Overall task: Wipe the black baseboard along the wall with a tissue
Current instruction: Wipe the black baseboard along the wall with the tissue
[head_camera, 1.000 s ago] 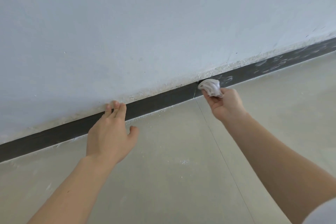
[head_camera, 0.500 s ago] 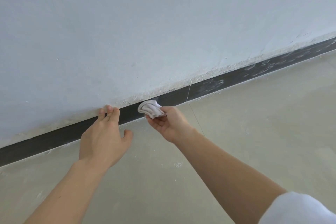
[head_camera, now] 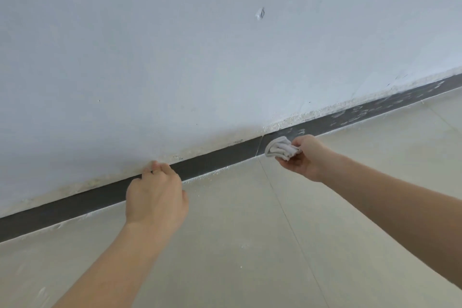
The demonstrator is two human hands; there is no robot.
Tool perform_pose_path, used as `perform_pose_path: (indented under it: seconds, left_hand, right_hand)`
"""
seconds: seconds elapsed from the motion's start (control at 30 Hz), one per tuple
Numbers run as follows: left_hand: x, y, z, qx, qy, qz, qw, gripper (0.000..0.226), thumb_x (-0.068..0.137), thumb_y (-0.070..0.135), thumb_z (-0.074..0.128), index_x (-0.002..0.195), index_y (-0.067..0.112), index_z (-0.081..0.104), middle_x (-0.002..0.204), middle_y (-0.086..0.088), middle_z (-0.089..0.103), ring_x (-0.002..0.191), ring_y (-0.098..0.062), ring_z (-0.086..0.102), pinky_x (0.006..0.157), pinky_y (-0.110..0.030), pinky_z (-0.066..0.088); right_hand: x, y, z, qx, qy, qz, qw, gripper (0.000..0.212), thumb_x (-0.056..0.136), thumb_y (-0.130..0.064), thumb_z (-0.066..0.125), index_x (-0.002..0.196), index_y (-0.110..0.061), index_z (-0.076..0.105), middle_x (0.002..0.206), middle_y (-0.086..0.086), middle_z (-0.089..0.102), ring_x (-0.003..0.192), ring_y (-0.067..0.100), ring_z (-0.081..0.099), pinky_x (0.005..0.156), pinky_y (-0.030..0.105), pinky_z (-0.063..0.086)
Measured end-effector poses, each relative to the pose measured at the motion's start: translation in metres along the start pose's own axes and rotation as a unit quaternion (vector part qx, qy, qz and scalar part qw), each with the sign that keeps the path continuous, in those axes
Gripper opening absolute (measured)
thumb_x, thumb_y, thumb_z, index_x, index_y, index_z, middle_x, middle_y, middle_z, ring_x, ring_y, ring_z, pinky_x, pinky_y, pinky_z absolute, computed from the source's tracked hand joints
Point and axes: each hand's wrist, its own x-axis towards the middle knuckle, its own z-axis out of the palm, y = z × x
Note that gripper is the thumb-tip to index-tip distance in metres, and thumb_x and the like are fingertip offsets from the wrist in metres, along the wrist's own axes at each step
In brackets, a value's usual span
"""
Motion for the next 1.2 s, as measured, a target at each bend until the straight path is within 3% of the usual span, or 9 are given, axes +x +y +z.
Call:
perform_pose_path:
  seconds: [0.13, 0.23, 0.3, 0.5, 0.67, 0.8, 0.9, 1.07, 1.2]
  left_hand:
    - [0.014, 0.017, -0.014, -0.053, 0.082, 0.095, 0.991, 0.032, 0.048, 0.014, 0.078, 0.074, -0.001, 0.065, 0.070, -0.013, 0.064, 0.058, -0.028, 0.062, 0.039, -0.023, 0.028]
    - [0.028, 0.044, -0.016, -0.062, 0.131, 0.190, 0.971, 0.056, 0.041, 0.015, 0.080, 0.094, -0.002, 0.072, 0.097, -0.016, 0.072, 0.084, -0.027, 0.071, 0.053, -0.032, 0.054]
    - [0.037, 0.059, -0.014, -0.074, 0.152, 0.239, 0.956, 0.063, 0.046, 0.015, 0.077, 0.107, -0.001, 0.069, 0.112, -0.014, 0.068, 0.099, -0.025, 0.068, 0.069, -0.034, 0.058]
    - [0.037, 0.079, 0.003, -0.065, 0.122, 0.219, 0.966, 0.074, 0.058, 0.010, 0.066, 0.129, -0.002, 0.052, 0.137, -0.015, 0.050, 0.125, -0.028, 0.051, 0.099, -0.039, 0.034]
    - [0.041, 0.102, -0.020, -0.062, 0.080, 0.161, 0.982, 0.075, 0.060, 0.016, 0.066, 0.130, -0.004, 0.050, 0.120, -0.016, 0.064, 0.108, -0.023, 0.064, 0.074, -0.030, 0.053]
    - [0.046, 0.129, -0.040, 0.045, 0.054, 0.112, 0.991, 0.069, 0.089, 0.025, 0.038, 0.148, 0.008, 0.006, 0.134, -0.010, 0.045, 0.109, -0.019, 0.054, 0.061, -0.027, 0.033]
    - [0.051, 0.140, -0.033, 0.079, 0.058, 0.101, 0.990, 0.066, 0.088, 0.025, 0.037, 0.146, 0.007, 0.011, 0.121, -0.011, 0.052, 0.105, -0.021, 0.055, 0.055, -0.028, 0.029]
    - [0.045, 0.146, -0.033, 0.054, 0.014, 0.026, 0.998, 0.064, 0.089, 0.024, 0.038, 0.147, 0.008, 0.014, 0.141, -0.014, 0.043, 0.130, -0.021, 0.042, 0.065, -0.029, 0.043]
    - [0.041, 0.140, -0.030, 0.005, -0.006, 0.014, 1.000, 0.059, 0.077, 0.016, 0.059, 0.134, 0.005, 0.048, 0.124, -0.017, 0.061, 0.106, -0.026, 0.064, 0.053, -0.029, 0.046]
  right_hand:
    - [-0.018, -0.022, 0.007, -0.227, -0.021, -0.018, 0.974, 0.014, 0.095, -0.002, 0.042, 0.092, 0.000, 0.056, 0.076, 0.018, 0.062, 0.054, 0.025, 0.061, 0.050, 0.029, 0.055]
    - [-0.019, -0.016, 0.007, -0.443, -0.071, -0.066, 0.891, 0.020, 0.091, 0.001, 0.042, 0.079, -0.002, 0.058, 0.076, 0.020, 0.064, 0.061, 0.028, 0.060, 0.058, 0.028, 0.049]
    - [-0.014, -0.003, 0.004, -0.462, -0.088, -0.047, 0.881, 0.023, 0.087, 0.000, 0.040, 0.073, -0.002, 0.058, 0.066, 0.020, 0.063, 0.052, 0.026, 0.059, 0.049, 0.024, 0.045]
    - [0.028, 0.029, -0.003, -0.314, -0.069, 0.013, 0.947, 0.015, 0.093, -0.003, 0.041, 0.095, 0.002, 0.054, 0.073, 0.016, 0.061, 0.060, 0.023, 0.061, 0.058, 0.029, 0.054]
    - [0.058, 0.035, -0.002, 0.081, -0.100, 0.039, 0.991, 0.021, 0.095, -0.001, 0.042, 0.107, 0.005, 0.058, 0.091, 0.020, 0.065, 0.073, 0.025, 0.065, 0.062, 0.031, 0.057]
    - [0.063, 0.028, -0.007, 0.141, -0.105, 0.039, 0.984, 0.022, 0.093, 0.003, 0.043, 0.103, 0.010, 0.061, 0.083, 0.021, 0.066, 0.069, 0.027, 0.065, 0.060, 0.032, 0.058]
    - [0.072, 0.013, -0.026, 0.172, -0.092, 0.034, 0.980, 0.021, 0.092, 0.005, 0.042, 0.102, 0.011, 0.059, 0.087, 0.024, 0.065, 0.070, 0.029, 0.066, 0.062, 0.035, 0.058]
    - [0.090, -0.019, -0.077, 0.262, -0.025, -0.011, 0.965, 0.030, 0.092, 0.003, 0.041, 0.115, 0.014, 0.056, 0.101, 0.026, 0.061, 0.073, 0.029, 0.064, 0.054, 0.030, 0.060]
    - [0.081, -0.030, -0.102, 0.255, 0.017, -0.008, 0.967, 0.015, 0.093, -0.004, 0.042, 0.093, 0.001, 0.056, 0.094, 0.021, 0.062, 0.070, 0.025, 0.062, 0.059, 0.033, 0.060]
